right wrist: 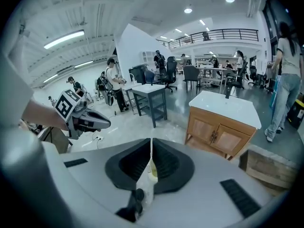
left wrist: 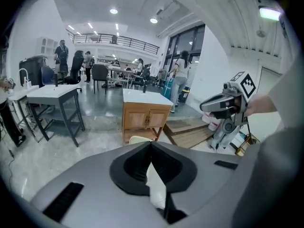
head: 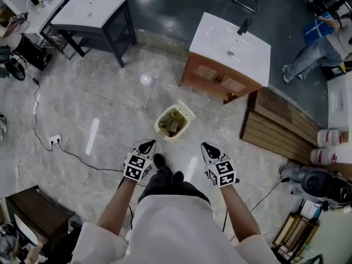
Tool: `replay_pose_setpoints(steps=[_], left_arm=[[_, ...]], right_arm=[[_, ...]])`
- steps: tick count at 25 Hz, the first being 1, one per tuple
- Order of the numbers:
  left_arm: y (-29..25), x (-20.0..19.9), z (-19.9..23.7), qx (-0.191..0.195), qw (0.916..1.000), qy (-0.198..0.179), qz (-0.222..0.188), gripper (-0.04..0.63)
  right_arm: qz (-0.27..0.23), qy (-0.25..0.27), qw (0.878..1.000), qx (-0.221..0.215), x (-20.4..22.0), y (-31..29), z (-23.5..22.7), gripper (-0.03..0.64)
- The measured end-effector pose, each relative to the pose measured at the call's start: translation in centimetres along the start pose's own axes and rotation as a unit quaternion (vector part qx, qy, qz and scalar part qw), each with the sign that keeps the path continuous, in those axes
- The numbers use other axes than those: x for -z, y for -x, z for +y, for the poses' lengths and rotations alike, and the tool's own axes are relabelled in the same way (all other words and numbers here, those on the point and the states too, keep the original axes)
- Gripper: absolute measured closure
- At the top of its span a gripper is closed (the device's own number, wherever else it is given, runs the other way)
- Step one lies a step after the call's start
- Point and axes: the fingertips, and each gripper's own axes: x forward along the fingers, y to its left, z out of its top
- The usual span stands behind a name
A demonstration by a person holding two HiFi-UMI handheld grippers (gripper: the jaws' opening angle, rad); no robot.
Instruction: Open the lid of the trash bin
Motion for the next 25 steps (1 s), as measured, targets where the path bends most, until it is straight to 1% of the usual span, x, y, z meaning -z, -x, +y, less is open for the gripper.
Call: replay_pose_setpoints(steps=[7,11,13,17,21,25], left_arm=[[4.4,-1.1,-4.1,-0.014,0.999,0.003,-0.043,0.578],[6.7,-0.7,-6.2,-0.027,0.998,-0.002,-0.056,0.578],[7.9,-0.6,-7.1,-0.034,0.9974,-0.004,-0.063,0.578],[10.6,-1.7,-9.0,-0.048,0.9949,-0.007,-0.089,0.578],[13.3,-2.7,-10.4,-0.058,0.9913,0.001,-0.119,0.577],[15.4,-3.0,-10.9,-0.062,0.989,0.001,-0.134,0.577]], right_arm=[[-0.017,0.026,0.999,-0.016,0.6,4.4,1.3,0.583],[-0.032,0.029,0.999,-0.015,1.2,7.1,1.8,0.583],[-0.039,0.039,0.998,-0.017,1.4,8.2,2.2,0.583],[-0.061,0.065,0.996,-0.019,1.0,10.5,2.7,0.583],[-0.083,0.077,0.993,-0.019,0.8,12.4,3.3,0.583],[-0.096,0.089,0.991,-0.016,0.6,13.7,4.0,0.583]])
